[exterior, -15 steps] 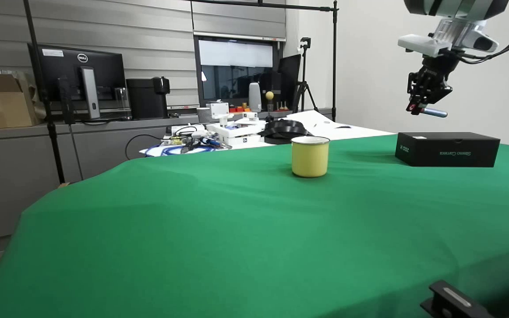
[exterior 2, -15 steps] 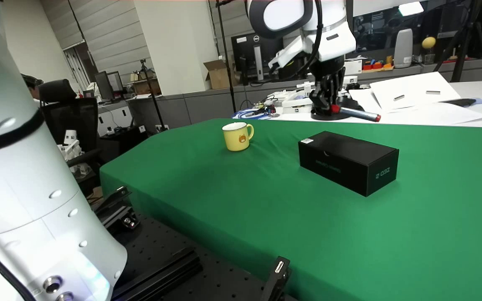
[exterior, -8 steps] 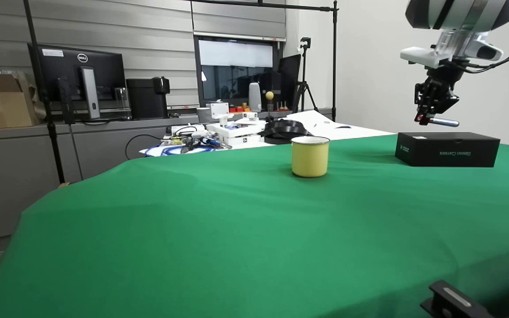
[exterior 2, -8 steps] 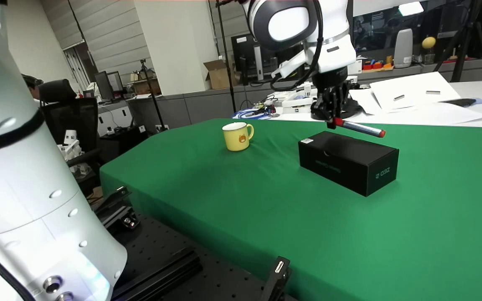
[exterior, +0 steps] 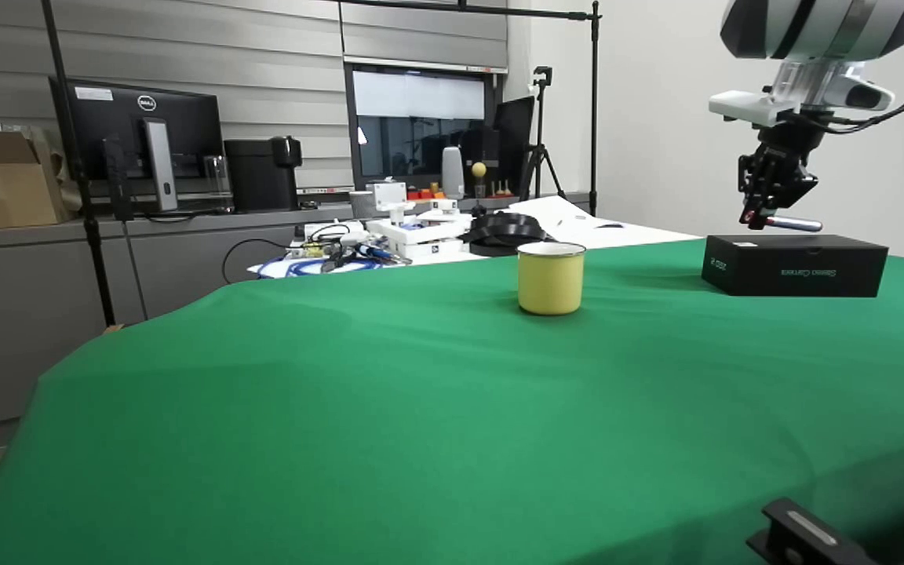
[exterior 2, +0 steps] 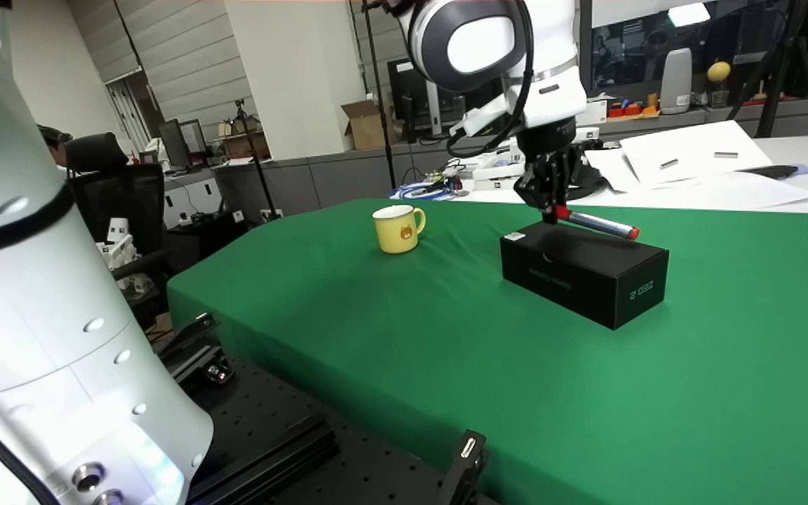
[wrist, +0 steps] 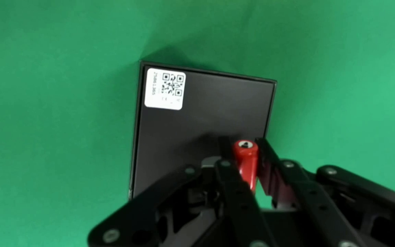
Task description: Take the marker out of the cup and put it on the box
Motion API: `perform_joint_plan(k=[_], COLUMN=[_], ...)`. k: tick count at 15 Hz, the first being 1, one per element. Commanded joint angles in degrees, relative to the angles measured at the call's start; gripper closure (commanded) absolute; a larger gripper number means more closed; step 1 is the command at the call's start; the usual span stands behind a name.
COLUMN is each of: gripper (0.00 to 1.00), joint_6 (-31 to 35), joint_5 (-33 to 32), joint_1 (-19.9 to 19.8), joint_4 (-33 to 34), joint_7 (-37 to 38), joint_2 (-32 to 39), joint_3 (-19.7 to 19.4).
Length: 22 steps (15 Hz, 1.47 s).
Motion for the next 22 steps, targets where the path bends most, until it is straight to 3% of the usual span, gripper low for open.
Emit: perform_joint_plan(k=[1,11,13,16,22], gripper=[0.95,0.95,0.53,0.45,0.05], joint_6=[1.77,4.26,4.06,3.79,3.76], joint_5=[-3.16,-5.06,-5.54,-6.10,-6.55], joint_1=[1.07,1.49,1.70,1.61,1.88], joint_4=[-1.62,-2.54,-2.58,-2.59,-2.81], joint_7=[5.78,11.43,12.04,12.44,12.22], joint_2=[-0.62,-0.13,-0.18,-0.58,-1.28], joint_3=[-0.64,-0.39,-0.53,-0.28,-0.14])
